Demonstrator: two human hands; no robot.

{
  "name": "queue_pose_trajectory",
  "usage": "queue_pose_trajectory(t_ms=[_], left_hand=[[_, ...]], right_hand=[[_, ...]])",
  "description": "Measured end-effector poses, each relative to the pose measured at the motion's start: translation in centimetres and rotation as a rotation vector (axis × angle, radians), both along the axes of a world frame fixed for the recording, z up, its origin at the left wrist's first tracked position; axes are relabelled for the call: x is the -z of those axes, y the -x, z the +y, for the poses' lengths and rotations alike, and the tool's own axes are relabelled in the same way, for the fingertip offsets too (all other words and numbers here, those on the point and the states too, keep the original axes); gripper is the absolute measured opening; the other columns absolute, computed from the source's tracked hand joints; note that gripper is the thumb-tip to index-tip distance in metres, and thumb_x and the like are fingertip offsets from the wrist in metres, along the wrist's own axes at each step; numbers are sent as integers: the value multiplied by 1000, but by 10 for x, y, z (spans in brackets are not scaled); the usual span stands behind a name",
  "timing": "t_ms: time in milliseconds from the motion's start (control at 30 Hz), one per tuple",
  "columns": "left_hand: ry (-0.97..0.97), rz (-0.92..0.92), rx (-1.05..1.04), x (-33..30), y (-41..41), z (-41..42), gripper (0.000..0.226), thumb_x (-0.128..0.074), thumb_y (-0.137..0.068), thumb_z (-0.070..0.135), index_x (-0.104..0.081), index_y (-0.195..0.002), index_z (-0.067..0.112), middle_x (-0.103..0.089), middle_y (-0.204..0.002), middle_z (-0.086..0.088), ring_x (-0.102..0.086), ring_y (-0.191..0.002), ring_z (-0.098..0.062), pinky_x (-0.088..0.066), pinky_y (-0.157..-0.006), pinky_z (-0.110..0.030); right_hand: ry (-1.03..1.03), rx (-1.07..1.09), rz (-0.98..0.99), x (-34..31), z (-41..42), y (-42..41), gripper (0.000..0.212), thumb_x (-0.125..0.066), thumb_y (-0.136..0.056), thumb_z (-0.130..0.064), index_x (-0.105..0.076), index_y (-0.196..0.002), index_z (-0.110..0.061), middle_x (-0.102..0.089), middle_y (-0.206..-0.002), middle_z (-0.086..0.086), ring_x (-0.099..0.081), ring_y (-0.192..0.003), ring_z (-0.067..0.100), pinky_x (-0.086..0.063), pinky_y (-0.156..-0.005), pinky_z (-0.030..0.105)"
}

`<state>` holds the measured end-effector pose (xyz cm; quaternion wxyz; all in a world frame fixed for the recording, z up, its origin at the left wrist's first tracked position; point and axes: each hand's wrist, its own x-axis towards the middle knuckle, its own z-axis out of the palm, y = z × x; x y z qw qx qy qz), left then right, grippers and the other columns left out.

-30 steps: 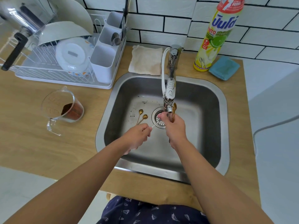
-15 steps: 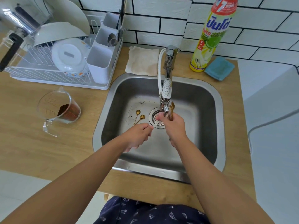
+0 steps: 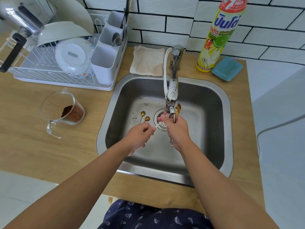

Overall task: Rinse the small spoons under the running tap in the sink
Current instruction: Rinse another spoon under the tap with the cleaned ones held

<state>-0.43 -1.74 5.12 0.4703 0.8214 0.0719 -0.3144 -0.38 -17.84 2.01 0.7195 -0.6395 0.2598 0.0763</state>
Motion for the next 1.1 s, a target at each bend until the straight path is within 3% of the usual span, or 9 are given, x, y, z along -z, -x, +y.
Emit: queue_pose_trajectory(t_ms=[100,267,433,567,633,767,933,1033,1100], left_hand=[[-26,-32,10,2,2,2,30,-53,-101,41,-63,-92,15,-58,-77,-3,-48,-69,-17,-44,-59,-29],[25,-8,-8,2,2,2,29,-54,-101,39,-63,-94,13,-56,-77,-3,-47,-69,-16,-43,-59,-28],[39,-9,-37,3,3,0,26,-62,-98,37,-64,-92,12,-55,-75,-3,-46,-66,-16,-43,-59,-30],[-45,-111,-38,4,4,-3,19,-69,-94,33,-64,-87,16,-58,-74,-1,-48,-67,-16,-43,-61,-33],[-43,-113,-29,4,6,-4,18,-70,-93,34,-64,-88,18,-60,-78,-1,-50,-70,-15,-44,-62,-32],[53,67,79,-2,10,0,16,-60,-100,33,-61,-100,17,-61,-79,0,-52,-66,-12,-44,-54,-25],[170,219,42,-2,13,-1,29,-39,-105,22,-66,-113,18,-47,-73,2,-39,-59,-9,-32,-51,-22],[335,187,-4,-4,9,-19,26,-39,-103,8,-65,-103,10,-43,-69,3,-37,-55,-7,-31,-50,-20],[351,112,-52,-4,5,-30,15,-47,-103,8,-61,-99,6,-53,-72,-2,-44,-55,-7,-34,-50,-20]], right_hand=[[-101,96,35,-3,-3,-4,24,-54,-105,-24,-76,-97,-18,-80,-80,-3,-33,-41,5,-29,-38,17],[83,-36,-19,-2,-2,-2,9,-75,-92,-29,-77,-93,-21,-72,-78,-6,-62,-67,-1,-46,-61,11],[-55,75,25,0,-5,-6,23,-59,-102,-28,-78,-95,-16,-73,-64,-11,-47,-38,-1,-34,-40,11],[117,-15,10,2,2,1,17,-72,-92,-36,-80,-79,-30,-77,-81,-13,-65,-68,2,-46,-67,20],[37,11,59,1,3,0,20,-65,-99,-30,-80,-86,-25,-78,-78,-15,-55,-53,4,-40,-59,20],[-189,119,69,-2,-2,-5,23,-51,-108,-28,-71,-103,-19,-81,-97,6,-30,-38,4,-26,-39,19],[-389,159,55,-3,-13,-6,26,-56,-106,-36,-69,-104,-14,-74,-111,18,-28,-42,3,-27,-38,16],[-449,93,72,-2,-12,-1,25,-55,-107,-28,-68,-98,-9,-73,-100,12,-28,-44,3,-26,-40,14],[-505,107,79,-3,-14,-1,35,-52,-107,-34,-66,-87,-9,-66,-92,12,-28,-44,3,-26,-40,15]])
